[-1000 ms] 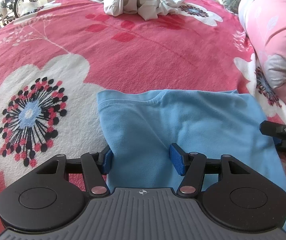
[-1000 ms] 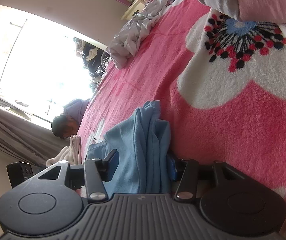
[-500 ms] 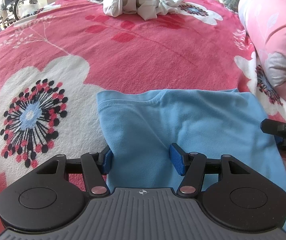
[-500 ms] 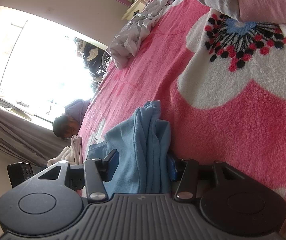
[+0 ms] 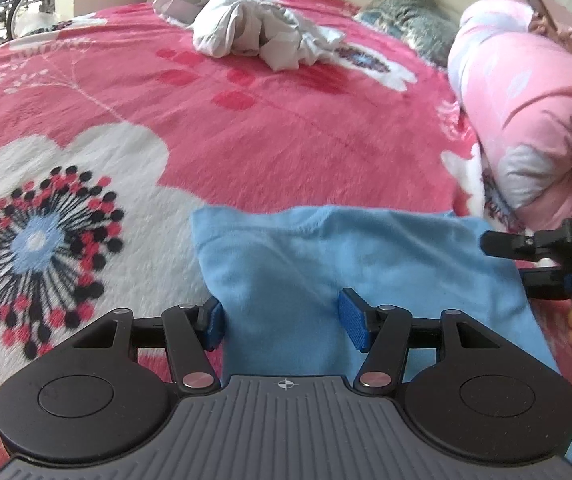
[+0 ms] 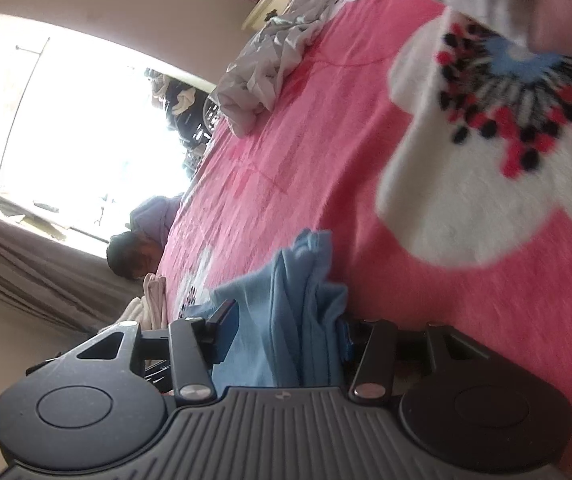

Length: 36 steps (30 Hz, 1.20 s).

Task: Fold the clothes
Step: 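Pinch the blue shirt end with the left gripper while the right gripper pinches beside it, then lift the pinched blue shirt with both grippers and carry it toward the clothes stack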

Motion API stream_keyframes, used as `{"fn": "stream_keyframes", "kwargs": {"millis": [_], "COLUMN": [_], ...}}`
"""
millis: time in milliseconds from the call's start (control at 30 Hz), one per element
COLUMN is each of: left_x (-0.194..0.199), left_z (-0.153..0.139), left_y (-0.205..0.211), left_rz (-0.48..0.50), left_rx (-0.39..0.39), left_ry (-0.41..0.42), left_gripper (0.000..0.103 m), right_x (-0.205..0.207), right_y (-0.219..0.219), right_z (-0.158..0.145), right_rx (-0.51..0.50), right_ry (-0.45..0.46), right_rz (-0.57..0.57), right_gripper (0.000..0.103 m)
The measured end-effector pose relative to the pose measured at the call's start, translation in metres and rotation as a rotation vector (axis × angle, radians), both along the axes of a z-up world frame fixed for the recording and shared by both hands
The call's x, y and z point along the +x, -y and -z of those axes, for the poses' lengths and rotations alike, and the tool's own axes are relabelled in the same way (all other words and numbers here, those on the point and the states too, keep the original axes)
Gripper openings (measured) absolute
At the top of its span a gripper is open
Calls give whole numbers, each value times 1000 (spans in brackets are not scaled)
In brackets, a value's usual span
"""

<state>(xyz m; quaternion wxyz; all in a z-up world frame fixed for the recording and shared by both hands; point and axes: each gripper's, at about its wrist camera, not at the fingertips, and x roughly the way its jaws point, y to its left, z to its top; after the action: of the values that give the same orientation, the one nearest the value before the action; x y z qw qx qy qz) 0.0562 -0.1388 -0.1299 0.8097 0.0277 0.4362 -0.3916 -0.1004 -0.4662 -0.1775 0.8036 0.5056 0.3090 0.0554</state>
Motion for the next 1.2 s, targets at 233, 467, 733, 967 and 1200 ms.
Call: {"fn": "stream_keyframes", "kwargs": {"millis": [233,467,733,967,1200], "left_x": [-3,13,0,-4,-25], "left_z": [3,9,6,-6,-34], "left_y": [-27,-11,-9,-14,-19], "left_rz": [85,50,43,-11,-34], "left_rx": [-102,-129,-116,-149,-146], "left_ry": [-56,-62,17,26,125], "left_gripper": [56,55,34,12,10], "right_x": [-11,19,25,20,7], "right_y": [4,1,-13,-41,-68], "right_z": [5,9,-1,-47,-88], "right_rx": [74,72,-15,-272,-499], "right_ry": [-6,-8,-20,23,84], "right_rz": [-65,-95,-119,-121,-116], "right_gripper": [50,40,15,14,14]}}
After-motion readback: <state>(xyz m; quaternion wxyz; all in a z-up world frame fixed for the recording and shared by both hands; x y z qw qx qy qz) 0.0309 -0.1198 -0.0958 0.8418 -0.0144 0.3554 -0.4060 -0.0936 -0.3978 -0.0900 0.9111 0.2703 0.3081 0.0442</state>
